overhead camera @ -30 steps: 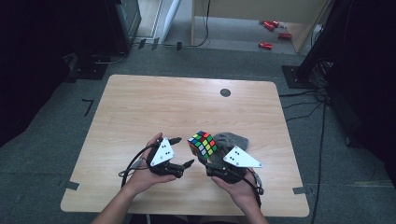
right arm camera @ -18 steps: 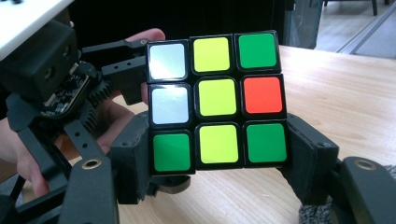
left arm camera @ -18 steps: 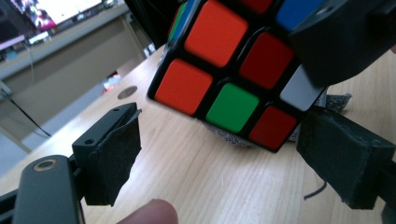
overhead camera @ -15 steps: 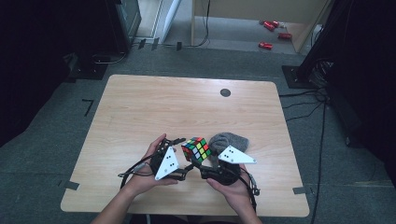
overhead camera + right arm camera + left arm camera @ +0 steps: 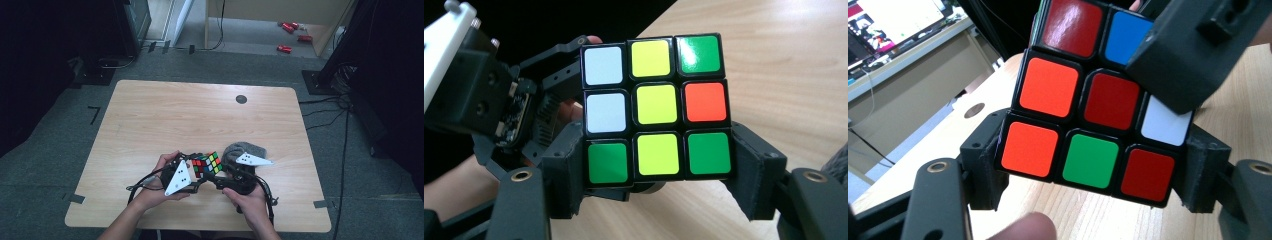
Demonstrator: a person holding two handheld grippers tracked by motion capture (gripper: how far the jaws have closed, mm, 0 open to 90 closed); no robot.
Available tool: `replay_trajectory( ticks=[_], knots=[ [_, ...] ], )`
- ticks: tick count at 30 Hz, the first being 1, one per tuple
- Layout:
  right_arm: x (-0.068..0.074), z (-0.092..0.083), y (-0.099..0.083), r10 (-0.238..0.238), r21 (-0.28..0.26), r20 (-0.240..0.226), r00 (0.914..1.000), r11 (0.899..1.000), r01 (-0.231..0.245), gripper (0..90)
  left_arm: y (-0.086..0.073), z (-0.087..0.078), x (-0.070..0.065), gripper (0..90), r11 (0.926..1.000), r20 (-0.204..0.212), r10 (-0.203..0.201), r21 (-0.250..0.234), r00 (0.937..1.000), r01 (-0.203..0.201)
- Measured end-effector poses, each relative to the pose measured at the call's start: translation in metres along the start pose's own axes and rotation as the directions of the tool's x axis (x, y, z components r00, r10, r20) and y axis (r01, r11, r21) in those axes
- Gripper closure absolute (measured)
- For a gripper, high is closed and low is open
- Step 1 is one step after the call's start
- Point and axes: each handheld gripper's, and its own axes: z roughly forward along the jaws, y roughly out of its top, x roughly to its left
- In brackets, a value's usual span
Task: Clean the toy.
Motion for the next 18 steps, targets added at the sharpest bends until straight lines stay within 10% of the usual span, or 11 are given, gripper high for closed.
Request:
replay_trajectory(
  ticks=[8,13,16,17,18],
  knots=[
    [-0.002,-0.006,0.003,-0.025,-0.035,-0.035,0.9991,0.999,0.023,28.8,-0.003,-0.006,0.014,32.2,0.9872,0.025,-0.159,-0.006,0.9869,0.160],
    [-0.006,-0.023,0.011,-0.124,-0.106,0.058,0.9906,0.986,0.129,28.4,-0.009,-0.012,0.028,33.2,0.9561,0.068,-0.293,0.005,0.9538,0.293],
    [-0.010,-0.031,0.013,-0.226,-0.113,0.169,0.9594,0.963,0.246,28.7,-0.010,-0.013,0.034,33.3,0.9374,0.091,-0.348,0.012,0.9332,0.348],
    [-0.012,-0.032,0.013,-0.270,-0.098,0.214,0.9388,0.950,0.296,28.8,-0.011,-0.013,0.035,33.4,0.9314,0.099,-0.363,0.020,0.9263,0.363],
    [-0.016,-0.033,0.012,-0.336,-0.069,0.277,0.9003,0.928,0.367,29.1,-0.012,-0.013,0.036,33.5,0.9296,0.100,-0.368,0.024,0.9243,0.368]
  ],
)
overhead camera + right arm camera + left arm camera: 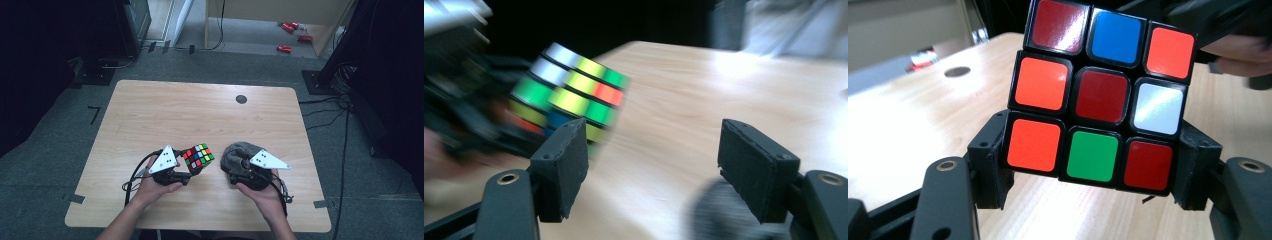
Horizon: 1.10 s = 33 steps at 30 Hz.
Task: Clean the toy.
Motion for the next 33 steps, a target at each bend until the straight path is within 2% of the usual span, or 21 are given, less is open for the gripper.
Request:
replay_trajectory(
  ticks=[1,2,3,4,6,7,9,13,15,17,19,21,22,24,26,28,30,31,33],
  knots=[
    [-0.001,0.001,-0.002,-0.058,0.018,0.042,0.9974,0.998,0.057,28.9,0.000,0.000,0.000,33.5,1.0000,-0.006,-0.002,0.004,1.0000,0.002],
    [-0.002,0.003,-0.006,-0.154,0.057,0.108,0.9822,0.987,0.148,28.1,0.000,0.000,0.001,33.5,1.0000,-0.011,-0.005,0.006,0.9999,0.005],
    [-0.004,0.005,-0.010,-0.231,0.098,0.153,0.9608,0.971,0.218,28.2,0.000,-0.001,0.002,33.5,0.9999,-0.011,-0.016,0.007,0.9998,0.016],
    [-0.006,0.007,-0.013,-0.250,0.123,0.159,0.9549,0.965,0.232,27.5,0.000,-0.001,0.003,33.5,0.9996,-0.010,-0.027,0.005,0.9996,0.027],
    [-0.013,0.011,-0.018,-0.225,0.130,0.136,0.9647,0.969,0.208,25.2,0.000,-0.001,0.005,33.6,0.9987,-0.003,-0.051,0.003,0.9987,0.051],
    [-0.016,0.013,-0.021,-0.216,0.137,0.134,0.9671,0.971,0.198,24.1,0.000,-0.001,0.006,33.7,0.9983,0.016,-0.058,0.005,0.9982,0.058],
    [-0.021,0.018,-0.027,-0.211,0.160,0.139,0.9676,0.969,0.188,25.5,-0.001,-0.001,0.007,33.7,0.9980,0.029,-0.062,0.014,0.9977,0.061],
    [-0.028,0.027,-0.038,-0.220,0.197,0.157,0.9628,0.962,0.188,27.1,-0.001,0.001,0.006,33.7,0.9982,0.033,-0.055,0.025,0.9979,0.054],
    [-0.034,0.033,-0.045,-0.195,0.237,0.171,0.9657,0.960,0.152,26.9,-0.001,0.002,0.004,33.7,0.9984,0.034,-0.048,0.030,0.9983,0.047],
    [-0.038,0.038,-0.053,-0.159,0.278,0.163,0.9737,0.954,0.109,28.2,-0.001,0.002,0.004,33.7,0.9985,0.034,-0.048,0.029,0.9983,0.047],
    [-0.040,0.039,-0.057,-0.130,0.296,0.166,0.9775,0.952,0.076,39.2,0.000,0.001,0.005,33.8,0.9985,0.033,-0.048,0.027,0.9983,0.047],
    [-0.043,0.038,-0.057,-0.053,0.296,0.141,0.9886,0.955,0.009,54.8,0.000,0.000,0.005,33.8,0.9988,0.029,-0.036,0.033,0.9989,0.035],
    [-0.044,0.037,-0.058,-0.025,0.297,0.134,0.9906,0.955,-0.017,61.5,-0.001,0.000,0.005,33.8,0.9989,0.033,-0.033,0.035,0.9989,0.032],
    [-0.043,0.036,-0.059,-0.009,0.297,0.142,0.9898,0.954,-0.034,69.3,-0.001,0.000,0.004,33.8,0.9986,0.040,-0.039,0.037,0.9984,0.037],
    [-0.040,0.033,-0.057,-0.002,0.287,0.149,0.9888,0.957,-0.041,73.6,0.000,0.001,0.003,33.9,0.9985,0.037,-0.039,0.038,0.9986,0.038],
    [-0.036,0.027,-0.050,-0.001,0.255,0.146,0.9892,0.966,-0.037,75.2,0.000,0.001,0.002,33.9,0.9986,0.041,-0.035,0.040,0.9985,0.034],
    [-0.030,0.019,-0.037,0.029,0.187,0.127,0.9915,0.981,-0.053,75.5,0.000,0.001,0.001,33.9,0.9987,0.043,-0.028,0.043,0.9987,0.026],
    [-0.024,0.013,-0.027,0.046,0.132,0.096,0.9943,0.990,-0.059,75.6,0.000,0.001,0.001,33.8,0.9987,0.041,-0.025,0.045,0.9988,0.023],
    [-0.012,0.003,-0.012,0.049,0.048,0.043,0.9979,0.998,-0.051,75.6,-0.001,0.003,-0.001,33.9,0.9987,0.041,-0.011,0.050,0.9991,0.009]
  ],
)
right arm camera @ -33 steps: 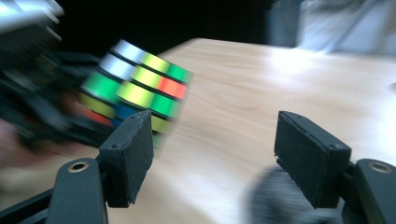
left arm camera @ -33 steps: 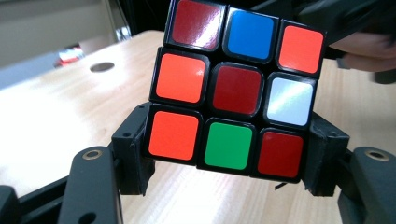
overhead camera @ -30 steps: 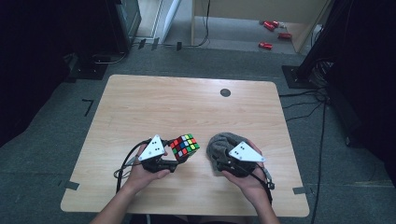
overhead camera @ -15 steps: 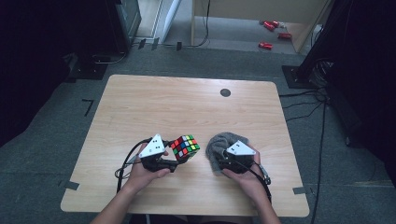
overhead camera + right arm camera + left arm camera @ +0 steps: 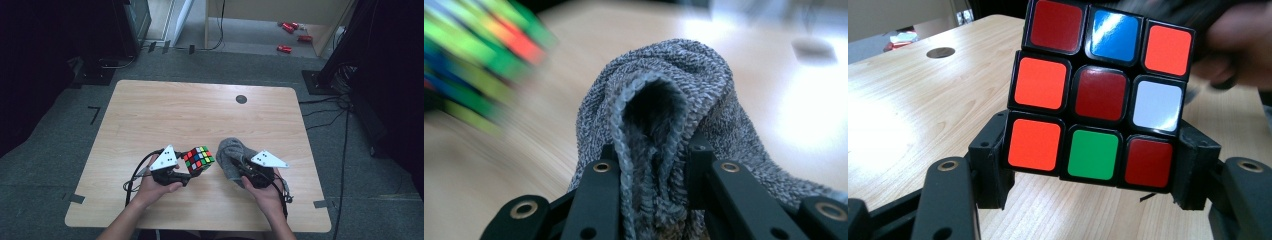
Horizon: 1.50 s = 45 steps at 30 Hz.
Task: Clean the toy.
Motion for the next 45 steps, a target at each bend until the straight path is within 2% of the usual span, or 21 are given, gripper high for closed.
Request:
replay_trajectory(
  ticks=[2,5,7,9,10,12,15,18,20,21,22,25,28,30,32,35,36,37,39,42,45],
  knots=[
    [0.018,-0.011,0.016,-0.019,-0.078,-0.051,0.9985,0.997,0.015,75.5,0.000,0.002,-0.003,33.8,0.9998,0.007,0.020,0.001,0.9998,-0.020],
    [0.045,-0.023,0.033,-0.051,-0.177,-0.140,0.9889,0.984,0.026,75.4,0.001,0.005,-0.009,33.8,0.9992,0.016,0.040,0.003,0.9991,-0.040],
    [0.060,-0.025,0.036,-0.062,-0.206,-0.193,0.9793,0.978,0.022,75.2,0.002,0.006,-0.012,33.8,0.9986,0.032,0.052,-0.003,0.9981,-0.052],
    [0.066,-0.020,0.034,-0.075,-0.185,-0.179,0.9810,0.982,0.041,75.2,0.004,0.004,-0.016,33.8,0.9976,0.070,0.061,-0.037,0.9957,-0.058],
    [0.065,-0.016,0.031,-0.058,-0.174,-0.176,0.9827,0.984,0.027,75.2,0.006,0.002,-0.018,33.8,0.9968,0.070,0.068,-0.047,0.9952,-0.065],
    [0.055,-0.013,0.023,0.017,-0.194,-0.187,0.9821,0.979,-0.054,75.5,0.007,0.000,-0.019,33.9,0.9962,0.064,0.071,-0.055,0.9954,-0.067],
    [0.039,-0.008,0.015,0.041,-0.138,-0.081,0.9959,0.989,-0.051,75.9,0.008,-0.003,-0.016,34.1,0.9962,0.071,0.053,-0.072,0.9961,-0.048],
    [0.024,-0.001,0.006,0.059,-0.028,0.033,0.9977,0.998,-0.058,75.8,0.011,-0.005,-0.012,34.2,0.9957,0.058,0.025,-0.090,0.9980,-0.020],
    [0.018,-0.006,0.006,0.114,-0.066,0.008,0.9935,0.991,-0.113,75.7,0.010,-0.004,-0.012,34.2,0.9974,0.030,0.042,-0.059,0.9986,-0.040],
    [0.019,-0.009,0.009,0.120,-0.086,-0.005,0.9928,0.989,-0.120,75.7,0.009,-0.003,-0.012,34.2,0.9980,0.024,0.048,-0.043,0.9985,-0.047],
    [0.022,-0.013,0.013,0.113,-0.116,-0.024,0.9934,0.987,-0.115,75.6,0.007,-0.001,-0.013,34.2,0.9985,0.025,0.046,-0.030,0.9986,-0.045],
    [0.046,-0.024,0.029,0.032,-0.208,-0.117,0.9926,0.977,-0.056,75.5,0.008,0.002,-0.015,34.2,0.9984,0.033,0.048,-0.032,0.9983,-0.047],
    [0.062,-0.025,0.034,0.003,-0.216,-0.164,0.9865,0.976,-0.039,75.5,0.012,0.000,-0.021,34.2,0.9970,0.050,0.059,-0.054,0.9970,-0.056],
    [0.062,-0.020,0.030,0.019,-0.204,-0.158,0.9872,0.978,-0.052,75.6,0.014,-0.003,-0.021,34.2,0.9964,0.054,0.052,-0.069,0.9971,-0.049],
    [0.053,-0.016,0.022,0.082,-0.199,-0.158,0.9840,0.973,-0.114,75.8,0.014,-0.006,-0.018,34.2,0.9963,0.061,0.041,-0.078,0.9973,-0.036],
    [0.036,-0.008,0.013,0.115,-0.110,-0.055,0.9918,0.987,-0.121,75.8,0.014,-0.008,-0.014,34.2,0.9958,0.056,0.015,-0.091,0.9983,-0.010],
    [0.032,-0.007,0.010,0.124,-0.080,-0.031,0.9919,0.989,-0.126,75.7,0.015,-0.008,-0.012,34.3,0.9964,0.051,0.011,-0.085,0.9986,-0.007],
    [0.029,-0.007,0.009,0.139,-0.081,-0.028,0.9900,0.987,-0.140,75.6,0.015,-0.007,-0.012,34.2,0.9975,0.031,0.026,-0.066,0.9992,-0.024],
    [0.029,-0.013,0.014,0.159,-0.118,-0.049,0.9861,0.979,-0.164,75.3,0.012,-0.002,-0.014,34.3,0.9983,-0.008,0.057,-0.009,0.9983,-0.057],
    [0.046,-0.024,0.027,0.094,-0.192,-0.102,0.9903,0.975,-0.112,75.0,0.008,0.004,-0.015,34.3,0.9981,-0.013,0.056,0.028,0.9983,-0.056],
    [0.062,-0.022,0.030,0.017,-0.203,-0.132,0.9911,0.978,-0.044,74.5,0.012,0.003,-0.020,34.2,0.9985,0.013,0.055,-0.006,0.9984,-0.055]
  ],
)
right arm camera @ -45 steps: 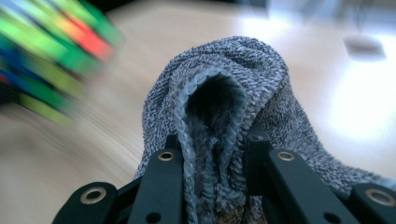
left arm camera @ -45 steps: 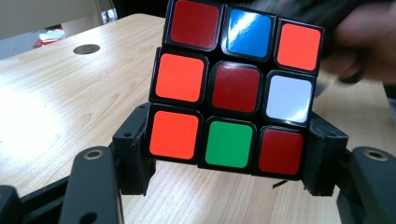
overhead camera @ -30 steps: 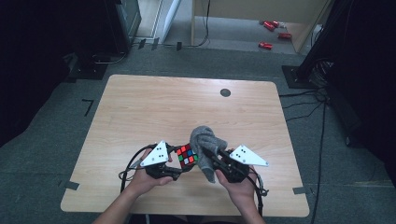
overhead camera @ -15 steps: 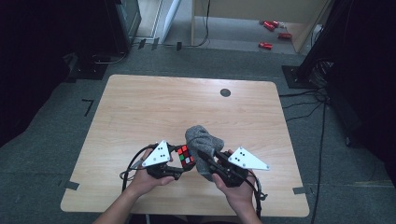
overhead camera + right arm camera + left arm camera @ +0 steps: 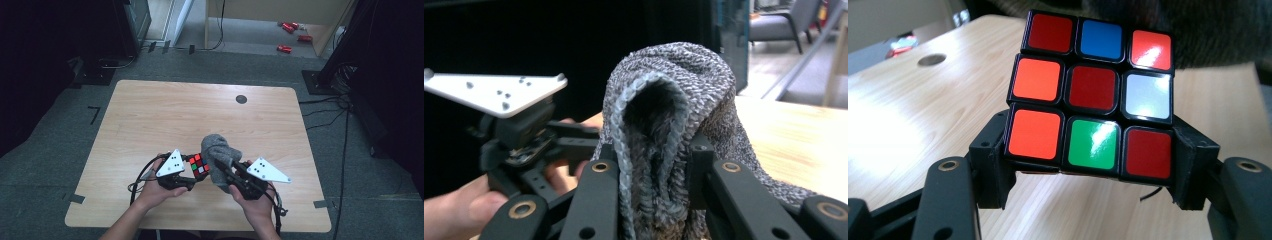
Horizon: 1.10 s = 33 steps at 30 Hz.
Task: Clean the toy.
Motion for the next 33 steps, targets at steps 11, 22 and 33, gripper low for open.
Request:
replay_trajectory(
  ticks=[11,22,33],
  knots=[
    [-0.033,0.003,-0.020,0.080,0.049,0.119,0.9896,0.995,-0.086,74.7,-0.002,-0.010,0.010,34.3,0.9996,-0.025,-0.008,-0.025,0.9996,0.008],
    [-0.020,0.008,-0.025,0.093,0.026,0.032,0.9952,0.995,-0.093,75.4,0.001,-0.015,0.002,34.3,0.9933,0.038,0.014,-0.115,0.9992,-0.009],
    [-0.008,0.000,-0.009,0.044,-0.040,0.016,0.9989,0.998,-0.044,75.0,0.004,-0.013,0.000,34.4,0.9926,0.042,0.012,-0.122,0.9990,-0.007]
  ],
)
